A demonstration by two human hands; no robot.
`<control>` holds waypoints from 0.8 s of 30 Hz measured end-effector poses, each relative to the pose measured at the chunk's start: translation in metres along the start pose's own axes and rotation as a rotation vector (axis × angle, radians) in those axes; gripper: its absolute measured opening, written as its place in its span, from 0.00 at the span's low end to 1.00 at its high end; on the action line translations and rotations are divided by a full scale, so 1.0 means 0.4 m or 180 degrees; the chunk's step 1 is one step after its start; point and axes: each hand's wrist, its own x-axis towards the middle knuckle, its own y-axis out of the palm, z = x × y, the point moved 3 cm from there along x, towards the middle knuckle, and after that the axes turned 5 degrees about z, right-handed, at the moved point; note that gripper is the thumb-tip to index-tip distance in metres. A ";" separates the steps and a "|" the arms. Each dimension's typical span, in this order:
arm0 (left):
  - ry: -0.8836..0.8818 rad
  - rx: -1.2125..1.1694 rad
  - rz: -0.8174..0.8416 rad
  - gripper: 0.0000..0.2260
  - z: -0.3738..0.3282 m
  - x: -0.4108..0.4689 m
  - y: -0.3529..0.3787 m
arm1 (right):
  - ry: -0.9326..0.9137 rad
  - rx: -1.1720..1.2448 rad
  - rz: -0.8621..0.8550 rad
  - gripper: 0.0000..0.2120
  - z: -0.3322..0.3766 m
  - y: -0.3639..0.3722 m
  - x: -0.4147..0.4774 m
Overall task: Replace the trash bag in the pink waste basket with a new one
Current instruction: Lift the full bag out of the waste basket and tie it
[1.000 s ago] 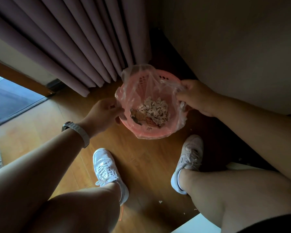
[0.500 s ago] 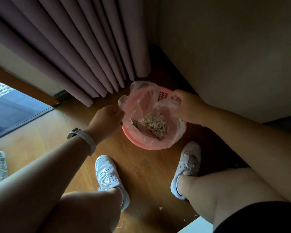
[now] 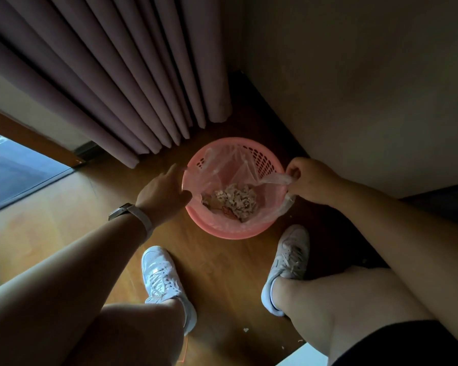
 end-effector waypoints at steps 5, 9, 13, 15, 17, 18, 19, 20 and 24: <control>0.0022 -0.0033 -0.0093 0.23 -0.001 0.050 0.038 | -0.0035 0.0152 0.0190 0.11 -0.006 0.025 0.029; -0.0088 -0.0218 -0.0140 0.12 -0.017 0.069 0.048 | 0.0005 -0.0020 0.0142 0.11 -0.027 0.032 0.044; -0.0167 -0.0241 -0.0318 0.08 -0.029 0.076 0.042 | 0.0163 -0.0439 -0.0048 0.08 -0.048 0.026 0.046; -0.0181 -0.0314 -0.0436 0.10 -0.032 0.072 0.034 | 0.0170 -0.0589 -0.0212 0.08 -0.048 0.018 0.046; -0.0089 -0.0417 -0.0577 0.13 -0.035 0.061 0.023 | 0.0085 -0.0602 -0.0438 0.07 -0.042 0.009 0.046; -0.0029 -0.0500 -0.0633 0.13 -0.036 0.055 0.016 | 0.0000 -0.0540 -0.0518 0.06 -0.038 0.005 0.045; 0.0034 -0.0590 -0.0657 0.12 -0.039 0.051 0.009 | -0.0104 -0.0430 -0.0548 0.04 -0.031 0.002 0.044; 0.0100 -0.0663 -0.0644 0.11 -0.041 0.048 0.002 | -0.0199 -0.0268 -0.0526 0.03 -0.022 0.001 0.042; -0.0106 -0.1447 -0.0226 0.05 -0.076 0.022 -0.028 | -0.0344 0.0789 -0.0281 0.05 0.034 -0.003 0.020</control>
